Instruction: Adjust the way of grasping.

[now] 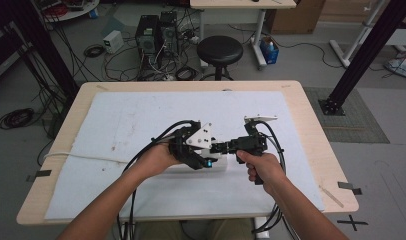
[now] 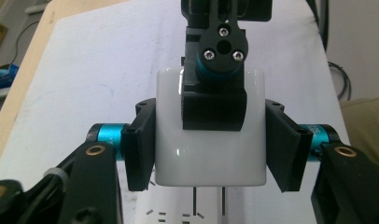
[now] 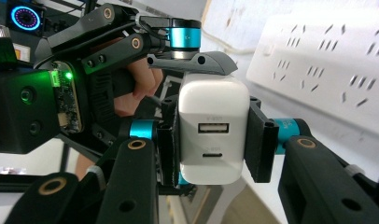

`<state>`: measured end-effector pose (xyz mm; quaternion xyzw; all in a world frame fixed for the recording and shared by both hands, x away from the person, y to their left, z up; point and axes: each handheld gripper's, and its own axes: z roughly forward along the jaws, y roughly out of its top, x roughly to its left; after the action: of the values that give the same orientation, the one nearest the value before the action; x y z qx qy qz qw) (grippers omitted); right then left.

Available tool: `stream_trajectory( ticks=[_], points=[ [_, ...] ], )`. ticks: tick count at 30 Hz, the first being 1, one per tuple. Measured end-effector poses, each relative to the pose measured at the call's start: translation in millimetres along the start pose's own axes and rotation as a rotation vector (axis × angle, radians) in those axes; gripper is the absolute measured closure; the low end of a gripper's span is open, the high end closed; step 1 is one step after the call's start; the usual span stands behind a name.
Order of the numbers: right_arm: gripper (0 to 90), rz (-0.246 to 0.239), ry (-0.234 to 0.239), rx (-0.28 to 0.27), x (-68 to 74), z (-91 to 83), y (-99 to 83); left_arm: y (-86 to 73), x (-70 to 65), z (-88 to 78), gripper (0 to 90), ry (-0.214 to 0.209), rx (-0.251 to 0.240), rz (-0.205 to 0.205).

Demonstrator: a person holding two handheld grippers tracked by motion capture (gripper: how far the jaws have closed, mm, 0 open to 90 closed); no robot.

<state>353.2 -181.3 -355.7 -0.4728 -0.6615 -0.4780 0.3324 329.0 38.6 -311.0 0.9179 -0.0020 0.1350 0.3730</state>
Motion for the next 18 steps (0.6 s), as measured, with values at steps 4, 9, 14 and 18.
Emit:
stream_trajectory(
  ticks=[4,9,14,18],
  points=[
    [62.2,-0.068,-0.072,-0.031,0.4,-6.8,-0.6,-5.3,4.0,0.0,26.9,0.004,0.028,-0.05],
    [62.2,-0.18,-0.155,-0.089,1.7,-22.6,-2.4,-21.1,12.9,-6.9,20.2,-0.017,0.062,-0.147],
    [62.2,-0.402,-0.323,-0.067,12.9,-34.0,-1.6,-41.2,21.3,-19.3,20.2,-0.024,0.125,-0.237],
    [62.1,-0.563,-0.471,-0.029,22.6,-42.6,1.6,-56.2,29.3,-35.0,20.2,-0.016,0.185,-0.292]
  ],
)
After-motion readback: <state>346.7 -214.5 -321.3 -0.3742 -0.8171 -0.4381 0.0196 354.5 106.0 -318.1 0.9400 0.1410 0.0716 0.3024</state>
